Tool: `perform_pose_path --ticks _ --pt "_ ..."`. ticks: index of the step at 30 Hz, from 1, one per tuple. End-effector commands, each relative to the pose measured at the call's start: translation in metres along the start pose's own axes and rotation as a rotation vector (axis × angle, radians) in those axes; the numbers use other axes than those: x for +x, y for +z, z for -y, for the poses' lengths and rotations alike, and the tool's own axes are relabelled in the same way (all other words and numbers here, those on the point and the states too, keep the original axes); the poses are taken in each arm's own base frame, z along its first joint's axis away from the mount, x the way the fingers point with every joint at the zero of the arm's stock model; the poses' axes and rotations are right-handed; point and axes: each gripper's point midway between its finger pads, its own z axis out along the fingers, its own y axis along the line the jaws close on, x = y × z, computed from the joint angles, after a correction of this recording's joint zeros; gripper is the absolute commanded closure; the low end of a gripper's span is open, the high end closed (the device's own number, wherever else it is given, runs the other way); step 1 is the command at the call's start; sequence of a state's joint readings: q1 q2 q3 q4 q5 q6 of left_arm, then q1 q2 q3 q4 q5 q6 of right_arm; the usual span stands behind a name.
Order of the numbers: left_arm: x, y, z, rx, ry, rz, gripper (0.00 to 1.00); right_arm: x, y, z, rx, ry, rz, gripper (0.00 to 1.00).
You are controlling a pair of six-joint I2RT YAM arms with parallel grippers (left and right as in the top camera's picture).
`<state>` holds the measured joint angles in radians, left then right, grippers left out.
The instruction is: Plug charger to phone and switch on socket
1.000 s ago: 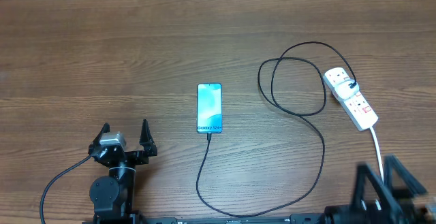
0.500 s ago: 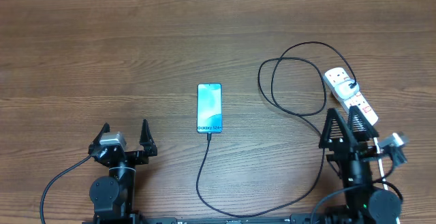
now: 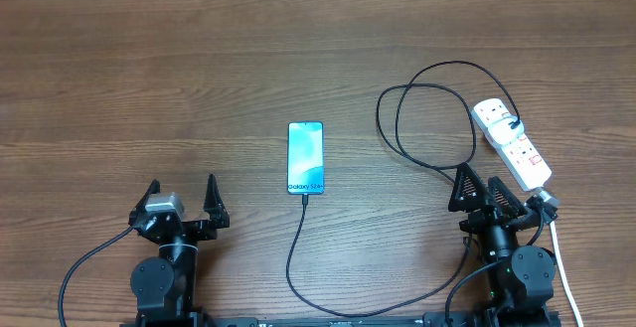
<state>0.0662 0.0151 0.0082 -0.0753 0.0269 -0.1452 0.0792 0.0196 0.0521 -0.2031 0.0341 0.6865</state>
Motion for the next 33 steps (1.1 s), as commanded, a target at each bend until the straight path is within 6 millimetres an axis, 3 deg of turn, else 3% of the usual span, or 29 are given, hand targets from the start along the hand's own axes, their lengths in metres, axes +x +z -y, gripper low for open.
perform_pose_path --ticks 1,7,12,18,33 --pt "-0.001 0.000 0.001 0.010 0.026 0.006 0.00 -0.004 -0.001 -0.003 -0.003 -0.006 0.016 0.00" --pt "-0.001 0.000 0.001 0.010 0.026 0.006 0.00 -0.015 -0.002 0.002 0.029 -0.012 0.072 0.00" --pt "-0.001 0.000 0.001 0.010 0.026 0.006 0.00 -0.009 -0.001 -0.002 0.007 -0.249 0.043 0.00" --pt "-0.001 0.000 0.001 0.010 0.026 0.006 0.01 -0.005 0.001 -0.012 -0.068 -0.408 0.052 0.00" --pt "-0.001 0.000 0.001 0.010 0.026 0.006 0.00 -0.027 0.001 0.010 0.022 -0.392 0.127 0.00"
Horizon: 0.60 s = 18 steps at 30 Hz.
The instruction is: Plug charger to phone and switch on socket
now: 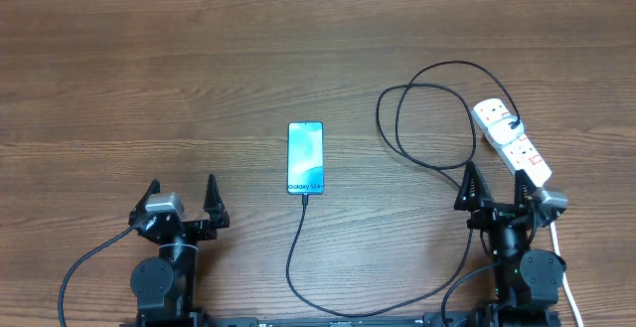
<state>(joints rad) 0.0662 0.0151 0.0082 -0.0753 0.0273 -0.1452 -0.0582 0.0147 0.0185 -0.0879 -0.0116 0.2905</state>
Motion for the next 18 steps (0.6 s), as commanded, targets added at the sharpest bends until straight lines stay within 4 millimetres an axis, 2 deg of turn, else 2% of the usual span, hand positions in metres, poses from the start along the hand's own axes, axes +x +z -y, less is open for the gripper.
perform_pose_path --ticks 1,5,11,18 --pt "-0.0006 -0.0004 0.0012 0.010 0.026 0.006 0.00 0.0008 0.0000 0.0000 -0.009 -0.004 0.006 0.00" --pt "-0.0006 -0.0004 0.0012 0.010 0.026 0.006 0.00 0.0011 0.0000 -0.0008 -0.013 -0.028 0.004 0.00" --pt "-0.0006 -0.0004 0.0012 0.010 0.026 0.006 0.00 0.0025 -0.0002 -0.0064 -0.046 -0.219 0.000 0.00" --pt "-0.0006 -0.0004 0.0012 0.010 0.026 0.006 0.01 0.0019 -0.0001 -0.0046 -0.035 -0.222 0.003 0.00"
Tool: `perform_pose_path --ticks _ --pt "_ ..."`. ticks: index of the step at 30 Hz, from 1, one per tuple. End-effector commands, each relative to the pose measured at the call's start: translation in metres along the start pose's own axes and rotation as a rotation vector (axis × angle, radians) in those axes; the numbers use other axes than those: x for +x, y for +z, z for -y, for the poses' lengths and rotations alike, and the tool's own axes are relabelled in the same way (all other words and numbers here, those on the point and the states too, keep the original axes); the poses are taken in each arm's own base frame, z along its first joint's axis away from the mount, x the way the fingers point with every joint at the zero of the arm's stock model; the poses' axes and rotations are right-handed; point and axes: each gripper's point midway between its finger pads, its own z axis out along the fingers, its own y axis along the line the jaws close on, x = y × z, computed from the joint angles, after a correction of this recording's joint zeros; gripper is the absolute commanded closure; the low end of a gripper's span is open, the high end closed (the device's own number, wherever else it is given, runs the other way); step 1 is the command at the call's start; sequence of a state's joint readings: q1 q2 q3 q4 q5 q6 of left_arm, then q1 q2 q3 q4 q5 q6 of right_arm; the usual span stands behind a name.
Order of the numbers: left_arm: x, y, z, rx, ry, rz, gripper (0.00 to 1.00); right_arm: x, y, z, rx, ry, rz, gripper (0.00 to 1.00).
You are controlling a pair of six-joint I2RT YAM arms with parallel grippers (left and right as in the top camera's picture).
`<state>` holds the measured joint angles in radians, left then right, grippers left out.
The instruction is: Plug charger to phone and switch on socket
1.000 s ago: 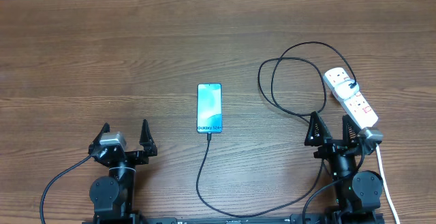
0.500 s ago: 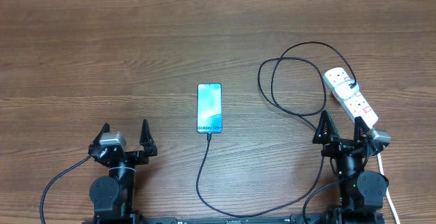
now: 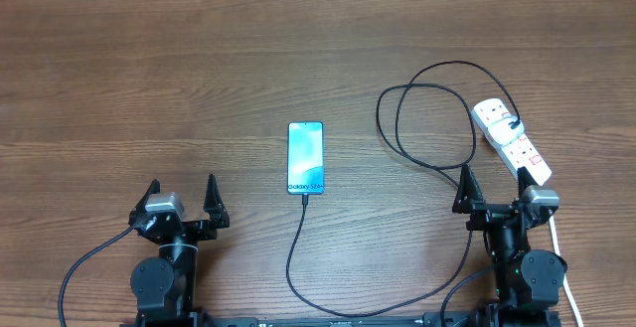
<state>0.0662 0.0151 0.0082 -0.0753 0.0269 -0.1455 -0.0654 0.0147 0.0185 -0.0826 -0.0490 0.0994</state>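
Observation:
The phone (image 3: 305, 158) lies face up mid-table with its screen lit. A black charger cable (image 3: 294, 257) is plugged into its near end; it runs toward the table's front edge, then right. The cable loops (image 3: 427, 118) up to a plug in the white power strip (image 3: 510, 140) at the right. Whether the strip's red switches are on is too small to tell. My left gripper (image 3: 181, 200) stands open near the front left, holding nothing. My right gripper (image 3: 492, 193) stands open just in front of the strip's near end, also holding nothing.
The wooden table (image 3: 149, 79) stretches far to the left and back. The strip's white lead (image 3: 561, 257) runs down past my right arm's base. The black cable passes close to my right arm on its left side.
My right gripper has shifted slightly left and squared up in front of the power strip's near end. The left arm, phone and cable have not moved.
At the oldest moment the phone was plugged in and lit, and my right gripper sat turned to the left near the strip. It then stood further right, by the strip's end. Now it sits a little left again, open. The left arm stayed still.

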Motion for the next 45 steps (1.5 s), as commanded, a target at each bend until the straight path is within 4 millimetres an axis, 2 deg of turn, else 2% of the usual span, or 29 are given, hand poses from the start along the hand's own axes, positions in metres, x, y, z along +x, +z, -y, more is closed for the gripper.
perform_pose_path --ticks 1,45 --pt "-0.0006 -0.0004 0.0013 0.010 0.027 0.006 0.01 0.0015 0.0000 -0.0003 -0.005 -0.044 0.005 0.00" --pt "-0.0006 -0.0004 0.0013 0.010 0.026 0.006 0.00 0.0015 -0.0001 -0.0013 -0.011 -0.078 0.005 0.00"
